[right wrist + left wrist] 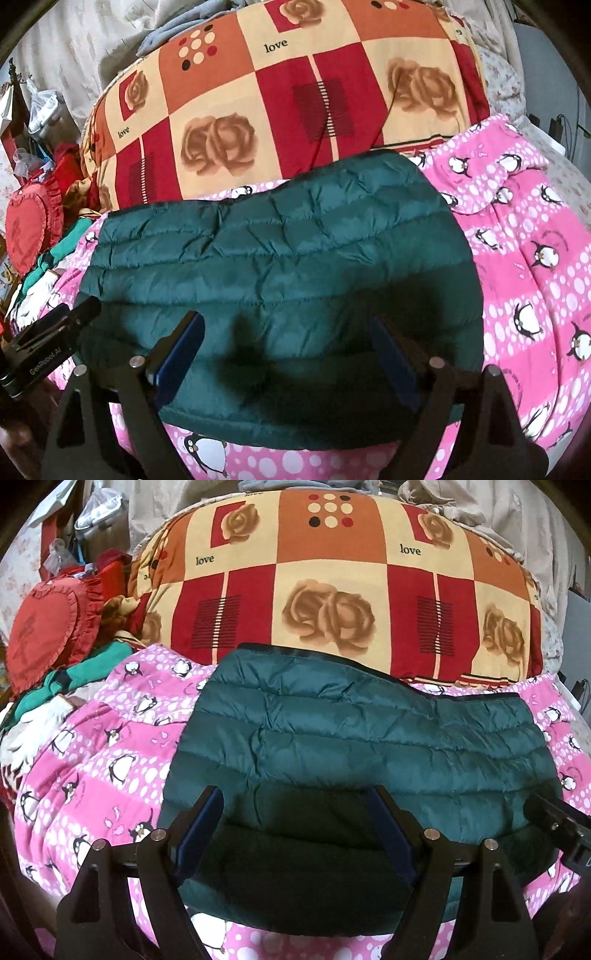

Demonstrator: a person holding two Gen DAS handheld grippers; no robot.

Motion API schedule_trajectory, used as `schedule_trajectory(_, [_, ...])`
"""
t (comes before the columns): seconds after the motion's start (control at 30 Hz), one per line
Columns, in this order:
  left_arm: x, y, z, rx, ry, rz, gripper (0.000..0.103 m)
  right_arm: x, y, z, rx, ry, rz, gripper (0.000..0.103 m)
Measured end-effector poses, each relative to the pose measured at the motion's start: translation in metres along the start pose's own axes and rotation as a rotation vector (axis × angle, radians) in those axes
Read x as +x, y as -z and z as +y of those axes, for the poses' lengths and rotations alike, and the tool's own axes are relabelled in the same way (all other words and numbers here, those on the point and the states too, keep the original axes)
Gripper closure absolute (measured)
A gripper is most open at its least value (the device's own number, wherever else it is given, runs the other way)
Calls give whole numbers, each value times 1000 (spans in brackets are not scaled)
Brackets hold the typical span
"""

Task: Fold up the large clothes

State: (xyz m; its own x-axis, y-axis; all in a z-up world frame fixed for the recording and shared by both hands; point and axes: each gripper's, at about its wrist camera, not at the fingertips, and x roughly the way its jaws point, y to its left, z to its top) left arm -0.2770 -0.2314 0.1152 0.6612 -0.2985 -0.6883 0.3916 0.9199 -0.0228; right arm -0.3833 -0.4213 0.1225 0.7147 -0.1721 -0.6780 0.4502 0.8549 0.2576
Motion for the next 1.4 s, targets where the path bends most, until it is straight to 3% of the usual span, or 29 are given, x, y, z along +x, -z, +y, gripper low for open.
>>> schedule_trajectory(0.23, [0, 5, -5, 25, -21, -10, 53, 3, 4, 7, -16, 4, 2, 6])
schedule_trajectory(0.4, [-3, 9, -15, 88, -102, -35, 53, 3, 6, 11, -30, 3, 1, 6])
schedule_trajectory(0.73, [-11, 13, -16, 78, -96, -72, 53, 4, 8, 12, -32, -2, 7, 5])
schedule_trajectory(1.4, [-6, 13, -13, 31, -67, -43, 53, 5, 8, 18, -53, 7, 3, 5])
